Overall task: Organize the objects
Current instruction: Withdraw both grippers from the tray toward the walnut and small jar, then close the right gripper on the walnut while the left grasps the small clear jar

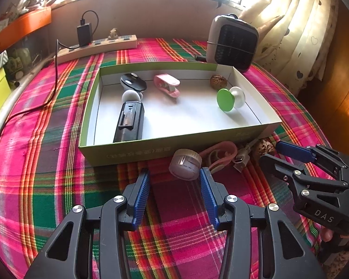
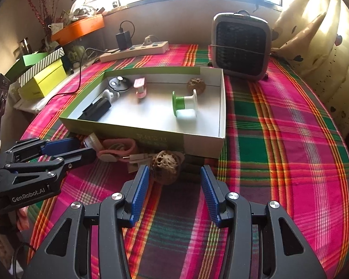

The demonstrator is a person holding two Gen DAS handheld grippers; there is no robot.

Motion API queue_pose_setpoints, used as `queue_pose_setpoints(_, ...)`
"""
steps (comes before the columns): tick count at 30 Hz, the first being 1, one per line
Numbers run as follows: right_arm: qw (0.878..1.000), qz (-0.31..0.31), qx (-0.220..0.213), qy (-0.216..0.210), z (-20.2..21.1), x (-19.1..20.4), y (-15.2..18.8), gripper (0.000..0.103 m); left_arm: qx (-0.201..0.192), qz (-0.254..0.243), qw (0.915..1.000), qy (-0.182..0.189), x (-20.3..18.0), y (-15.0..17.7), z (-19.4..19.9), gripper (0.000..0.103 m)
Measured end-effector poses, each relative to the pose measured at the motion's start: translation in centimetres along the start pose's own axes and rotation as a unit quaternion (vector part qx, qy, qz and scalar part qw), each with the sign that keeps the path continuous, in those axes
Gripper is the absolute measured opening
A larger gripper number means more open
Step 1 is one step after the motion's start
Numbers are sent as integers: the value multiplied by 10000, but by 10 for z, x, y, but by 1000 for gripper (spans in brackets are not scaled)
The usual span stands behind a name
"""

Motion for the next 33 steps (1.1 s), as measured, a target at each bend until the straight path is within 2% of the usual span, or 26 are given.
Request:
queue_pose_setpoints(23, 9999, -19, 129, 85, -10, -3, -2, 47, -14, 178, 9998, -14, 2, -9, -9, 42)
queue_pose_setpoints(27, 9999, -56, 119, 68, -10, -5, -2, 47, -41, 185, 9998, -14, 4, -9, -9, 40)
queue_pose_setpoints(30, 9999, -81, 130, 61, -10, -5, -2, 47, -71, 177, 9998, -83, 5, -9, -9, 34)
queue_pose_setpoints(33, 9999, -78, 124, 40, -10, -5, -1, 40, -84, 215, 9997, -93, 8, -8, -8, 31)
Point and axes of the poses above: each gripper's, at about its wrist camera, not at the fingertips, and z roughly against the way its jaws point, x to its left, y to its underside, the point moved 7 cm from there along -z, roughly the way its jaws point, and after that the axes turned 2 degrees about y, right-handed, at the moved point
